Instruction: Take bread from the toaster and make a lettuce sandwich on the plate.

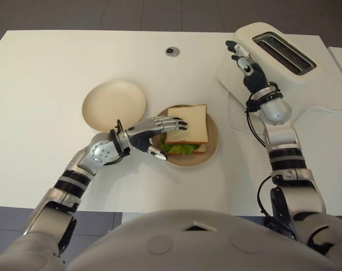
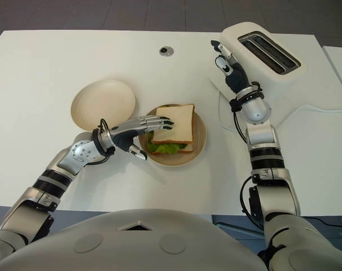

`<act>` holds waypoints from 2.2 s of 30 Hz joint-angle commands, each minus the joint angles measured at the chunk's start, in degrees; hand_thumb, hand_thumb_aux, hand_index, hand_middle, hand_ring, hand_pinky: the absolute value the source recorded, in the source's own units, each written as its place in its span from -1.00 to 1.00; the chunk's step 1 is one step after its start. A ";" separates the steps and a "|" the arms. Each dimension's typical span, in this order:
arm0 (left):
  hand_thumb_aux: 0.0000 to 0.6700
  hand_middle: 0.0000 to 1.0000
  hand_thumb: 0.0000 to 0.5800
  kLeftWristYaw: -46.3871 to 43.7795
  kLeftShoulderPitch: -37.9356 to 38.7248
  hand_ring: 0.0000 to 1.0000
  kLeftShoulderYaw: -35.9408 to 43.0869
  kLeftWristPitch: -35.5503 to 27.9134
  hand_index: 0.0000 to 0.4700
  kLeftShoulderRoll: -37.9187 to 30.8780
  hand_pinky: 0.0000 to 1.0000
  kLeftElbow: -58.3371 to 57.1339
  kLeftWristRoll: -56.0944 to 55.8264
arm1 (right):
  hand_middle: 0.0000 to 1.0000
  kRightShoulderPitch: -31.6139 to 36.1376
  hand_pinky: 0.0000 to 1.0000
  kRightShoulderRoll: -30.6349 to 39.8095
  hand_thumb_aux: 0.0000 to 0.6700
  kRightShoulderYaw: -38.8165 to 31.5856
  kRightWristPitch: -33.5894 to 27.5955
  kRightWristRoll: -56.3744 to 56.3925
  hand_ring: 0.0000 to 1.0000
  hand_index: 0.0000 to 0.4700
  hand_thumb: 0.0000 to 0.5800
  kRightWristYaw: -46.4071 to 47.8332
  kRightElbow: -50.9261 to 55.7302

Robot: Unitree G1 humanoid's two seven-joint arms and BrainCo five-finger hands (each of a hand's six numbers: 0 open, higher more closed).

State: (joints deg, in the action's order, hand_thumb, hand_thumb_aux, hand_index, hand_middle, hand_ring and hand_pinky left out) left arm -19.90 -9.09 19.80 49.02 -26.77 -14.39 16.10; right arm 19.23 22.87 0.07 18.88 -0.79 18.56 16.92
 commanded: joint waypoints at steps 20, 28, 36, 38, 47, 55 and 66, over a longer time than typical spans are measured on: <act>1.00 1.00 1.00 -33.54 6.74 1.00 12.03 -1.53 1.00 -10.20 1.00 8.32 -19.12 | 1.00 -22.75 1.00 19.59 1.00 -19.39 3.67 9.97 1.00 1.00 1.00 56.60 -19.93; 0.60 1.00 0.92 -6.56 -4.25 1.00 7.91 -10.18 0.60 -3.67 1.00 -10.85 11.88 | 1.00 -9.95 1.00 7.97 1.00 -17.39 9.76 -8.43 1.00 1.00 1.00 28.20 0.43; -1.00 0.68 -1.00 23.18 -11.67 0.68 0.61 -5.06 -1.00 2.24 0.68 -15.63 18.10 | 1.00 -0.94 1.00 0.33 1.00 -12.05 16.97 -11.31 1.00 1.00 1.00 7.67 8.75; -1.00 -0.61 -1.00 25.62 -11.56 -0.61 -1.29 -2.38 -1.00 3.44 -0.61 -14.02 15.19 | 1.00 -0.27 1.00 -0.85 1.00 -10.43 18.46 -9.77 1.00 1.00 1.00 5.04 7.97; -1.00 -1.00 -1.00 12.99 -5.63 -1.00 -3.52 1.57 -1.00 3.65 -1.00 5.96 -20.45 | -1.00 0.92 -1.00 -6.60 -1.00 1.48 19.48 3.04 -1.00 -1.00 -1.00 -6.47 -4.33; -1.00 -1.00 -1.00 16.55 -6.82 -1.00 -10.24 -1.36 -1.00 8.54 -1.00 0.63 -9.77 | -1.00 -2.87 -1.00 -8.93 -1.00 -0.09 19.23 6.18 -1.00 -1.00 -1.00 -4.45 -9.48; -1.00 -1.00 -1.00 15.40 -7.43 -1.00 -11.50 0.28 -1.00 10.73 -1.00 -2.04 -6.67 | -1.00 -3.88 -1.00 -9.10 -1.00 -0.84 19.00 3.88 -1.00 -1.00 -1.00 -2.57 -8.43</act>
State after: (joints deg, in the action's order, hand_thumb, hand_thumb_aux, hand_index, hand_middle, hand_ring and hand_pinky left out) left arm -4.33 -15.96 8.65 49.17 -16.51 -15.61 7.86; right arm 15.86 13.33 -0.07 38.34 3.96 15.33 7.93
